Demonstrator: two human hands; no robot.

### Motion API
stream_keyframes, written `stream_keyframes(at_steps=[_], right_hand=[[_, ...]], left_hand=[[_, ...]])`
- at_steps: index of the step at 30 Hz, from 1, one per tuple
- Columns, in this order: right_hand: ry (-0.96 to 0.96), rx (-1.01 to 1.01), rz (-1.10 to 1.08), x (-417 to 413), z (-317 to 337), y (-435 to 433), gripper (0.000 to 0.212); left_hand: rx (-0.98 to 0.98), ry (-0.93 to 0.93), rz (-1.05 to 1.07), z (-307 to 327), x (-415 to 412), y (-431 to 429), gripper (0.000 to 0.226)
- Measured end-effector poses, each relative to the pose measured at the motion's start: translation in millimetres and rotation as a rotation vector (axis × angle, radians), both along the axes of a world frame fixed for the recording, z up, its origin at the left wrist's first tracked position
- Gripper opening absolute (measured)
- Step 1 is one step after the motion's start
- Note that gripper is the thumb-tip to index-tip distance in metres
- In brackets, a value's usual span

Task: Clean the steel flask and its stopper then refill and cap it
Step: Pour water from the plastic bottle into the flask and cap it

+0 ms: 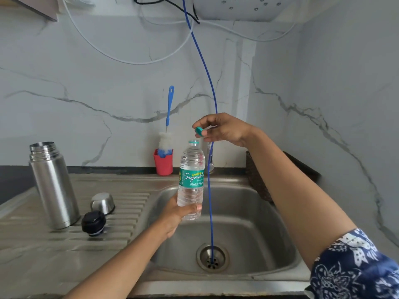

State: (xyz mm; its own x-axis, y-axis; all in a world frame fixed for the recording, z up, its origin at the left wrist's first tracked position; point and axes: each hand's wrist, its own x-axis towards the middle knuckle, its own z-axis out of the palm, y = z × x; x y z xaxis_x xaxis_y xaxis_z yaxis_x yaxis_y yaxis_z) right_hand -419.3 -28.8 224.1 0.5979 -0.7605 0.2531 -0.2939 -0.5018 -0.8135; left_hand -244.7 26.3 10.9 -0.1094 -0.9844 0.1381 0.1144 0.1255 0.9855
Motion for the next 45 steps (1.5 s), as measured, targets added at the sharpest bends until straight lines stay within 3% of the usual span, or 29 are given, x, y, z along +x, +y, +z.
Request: stream_keyframes(at_steps=[8,13,18,24,27,30,36,40,42,45], right_hand=[[-0.354,0.179,0.044,29,-34,10,0.022],[-0.422,0.352,0.024,74,-79,28,0.022],[-0.268,0.432,0.075,124,-137,52,0.029],[0.109,0.243,0.268,181,-188,80,0.029],[0.181,0.215,0.332,198,-206,94,0.03],[0.165,0.242,0.348,208,-221,99,0.043],[0.153,0.095,0.28,205,-219,93,0.05],[-0.204,0.257,0.128,208,-183,84,0.03],[-0.318,0.288,0.114,208,-149,82,0.036],[-0.288,0.32,0.208,206,-106,77,0.053]], left_hand=[[-0.026,0.027,0.117,14,61,21,0.073],[-0.055,0.011,0.212,15,107,50,0.077],[-0.048,0.006,0.308,15,152,82,0.077],[-0.055,-0.028,0.373,15,194,110,0.091],[-0.048,-0.027,0.386,11,207,118,0.072],[-0.052,-0.023,0.396,6,212,122,0.067],[-0.044,-0.02,0.385,0,210,124,0.073],[-0.048,-0.015,0.363,1,205,120,0.09],[-0.049,-0.014,0.345,3,201,117,0.091],[-0.041,-0.02,0.332,4,193,112,0.086]])
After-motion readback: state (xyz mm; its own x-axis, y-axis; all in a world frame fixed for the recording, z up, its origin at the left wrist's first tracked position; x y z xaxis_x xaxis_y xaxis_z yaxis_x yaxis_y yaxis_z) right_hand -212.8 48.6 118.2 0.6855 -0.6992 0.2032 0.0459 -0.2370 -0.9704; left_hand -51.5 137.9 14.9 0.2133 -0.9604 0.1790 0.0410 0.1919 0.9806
